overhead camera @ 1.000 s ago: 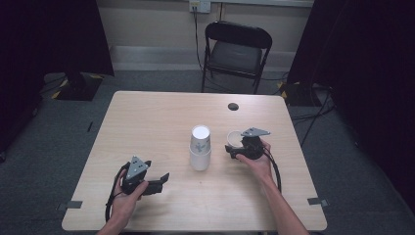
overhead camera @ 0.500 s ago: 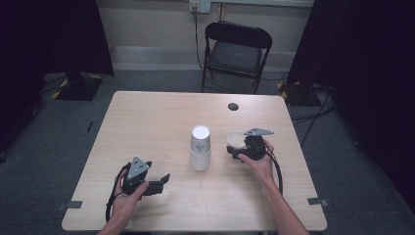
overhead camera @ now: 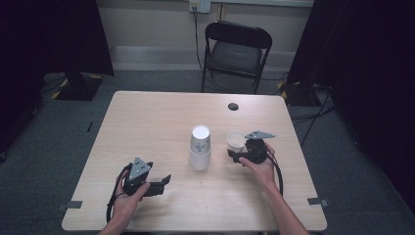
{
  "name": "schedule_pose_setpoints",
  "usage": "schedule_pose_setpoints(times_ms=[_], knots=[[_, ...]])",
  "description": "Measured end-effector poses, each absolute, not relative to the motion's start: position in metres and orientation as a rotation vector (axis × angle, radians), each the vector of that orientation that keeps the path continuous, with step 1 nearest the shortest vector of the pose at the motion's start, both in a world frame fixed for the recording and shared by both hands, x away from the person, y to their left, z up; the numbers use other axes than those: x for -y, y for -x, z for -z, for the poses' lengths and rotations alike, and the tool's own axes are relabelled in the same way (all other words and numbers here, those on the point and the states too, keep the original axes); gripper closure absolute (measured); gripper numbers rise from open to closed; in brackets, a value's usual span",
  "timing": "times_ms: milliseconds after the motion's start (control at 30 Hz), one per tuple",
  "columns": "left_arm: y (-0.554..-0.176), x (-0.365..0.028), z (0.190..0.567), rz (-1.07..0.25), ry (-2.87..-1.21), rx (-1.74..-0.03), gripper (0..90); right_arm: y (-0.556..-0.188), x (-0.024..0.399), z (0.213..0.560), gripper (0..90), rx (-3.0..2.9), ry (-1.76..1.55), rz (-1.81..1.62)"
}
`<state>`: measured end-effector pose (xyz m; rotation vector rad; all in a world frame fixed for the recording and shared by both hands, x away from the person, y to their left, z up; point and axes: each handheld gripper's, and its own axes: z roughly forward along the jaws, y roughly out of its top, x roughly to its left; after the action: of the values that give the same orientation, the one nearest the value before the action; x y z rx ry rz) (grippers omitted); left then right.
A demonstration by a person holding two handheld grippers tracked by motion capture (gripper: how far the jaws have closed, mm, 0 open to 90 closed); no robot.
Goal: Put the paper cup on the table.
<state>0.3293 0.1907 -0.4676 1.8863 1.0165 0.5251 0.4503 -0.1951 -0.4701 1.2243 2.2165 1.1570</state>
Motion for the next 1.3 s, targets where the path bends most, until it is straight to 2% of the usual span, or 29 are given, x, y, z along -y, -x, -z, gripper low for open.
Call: schedule_pose_setpoints(times_ms=[600, 867, 1300], knots=[[-0.33, -0.195, 0.466, -0.54, -1.873, -1.04, 17.3, -0.419, 0.213, 0.462, 14.7, -2.219, -1.242, -1.168], [-0.333, -0.199, 0.466, -0.556, -1.879, -1.069, 17.3, -0.396, 0.22, 0.447, 15.6, -2.19, -1.21, -1.206], [-0.322, -0.21, 0.466, -0.545, -1.91, -1.071, 17.1, -0.362, 0.202, 0.453, 16.3, -2.306, -1.158, -1.144]])
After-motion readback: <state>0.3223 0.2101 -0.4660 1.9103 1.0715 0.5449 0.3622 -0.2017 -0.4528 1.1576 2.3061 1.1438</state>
